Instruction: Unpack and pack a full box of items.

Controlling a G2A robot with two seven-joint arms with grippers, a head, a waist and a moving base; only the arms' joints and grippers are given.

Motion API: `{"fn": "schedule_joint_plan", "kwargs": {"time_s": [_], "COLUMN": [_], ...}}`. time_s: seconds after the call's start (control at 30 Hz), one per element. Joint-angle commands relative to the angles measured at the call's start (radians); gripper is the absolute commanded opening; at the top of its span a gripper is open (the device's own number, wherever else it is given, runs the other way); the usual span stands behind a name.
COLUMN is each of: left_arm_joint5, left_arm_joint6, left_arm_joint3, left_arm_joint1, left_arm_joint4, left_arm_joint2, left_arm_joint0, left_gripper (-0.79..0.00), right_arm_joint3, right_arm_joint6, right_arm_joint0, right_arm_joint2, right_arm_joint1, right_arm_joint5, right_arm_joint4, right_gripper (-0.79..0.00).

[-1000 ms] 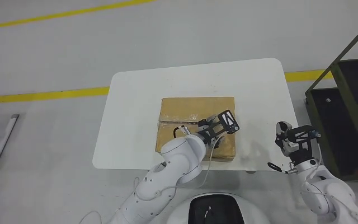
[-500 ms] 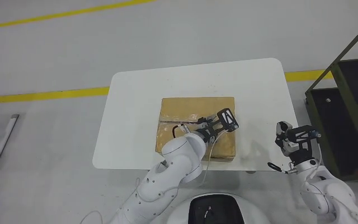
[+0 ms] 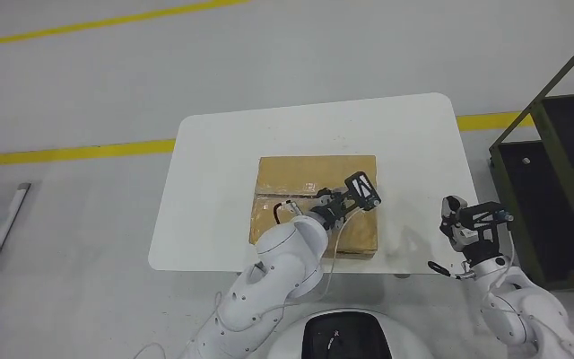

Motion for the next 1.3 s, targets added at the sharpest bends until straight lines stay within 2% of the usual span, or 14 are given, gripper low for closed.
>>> {"fn": "schedule_joint_plan", "kwargs": {"time_s": [0.0, 0.17, 0.4, 0.67, 0.77, 1.0, 1.27], "left_arm_joint5": [-0.001, 0.027, 0.066, 0.092, 0.061, 0.039, 0.095], "left_arm_joint6": [0.005, 0.016, 0.011, -0.021, -0.033, -0.016, 0.031], "left_arm_joint3": [0.001, -0.028, -0.132, -0.270, -0.301, -0.323, -0.301], "left_arm_joint1": [0.000, 0.001, 0.013, 0.036, 0.046, 0.062, 0.070], "left_arm_joint4": [0.004, 0.004, 0.024, 0.056, 0.081, 0.108, 0.114], "left_arm_joint2": [-0.010, -0.046, -0.148, -0.336, -0.406, -0.552, -0.672], "left_arm_joint0": [0.004, 0.023, 0.075, 0.171, 0.196, 0.236, 0.254], "left_gripper": [-0.785, -0.785, -0.785, -0.785, -0.785, -0.785, -0.785], "right_arm_joint3": [0.000, -0.003, -0.006, -0.008, -0.004, -0.002, 0.005], "right_arm_joint6": [-0.001, 0.001, 0.005, 0.016, 0.017, 0.025, 0.030], "right_arm_joint0": [0.000, -0.001, 0.001, 0.011, 0.017, 0.026, 0.031], "right_arm_joint2": [-0.001, -0.003, -0.005, -0.015, -0.022, -0.034, -0.044], "right_arm_joint1": [0.000, 0.000, 0.001, 0.001, 0.001, 0.002, 0.003], "right_arm_joint5": [0.001, 0.001, -0.003, -0.009, -0.012, -0.019, -0.021], "right_arm_joint4": [0.002, 0.006, 0.014, 0.011, 0.008, 0.001, -0.009], "right_gripper": [-0.785, -0.785, -0.785, -0.785, -0.785, -0.785, -0.785]}}
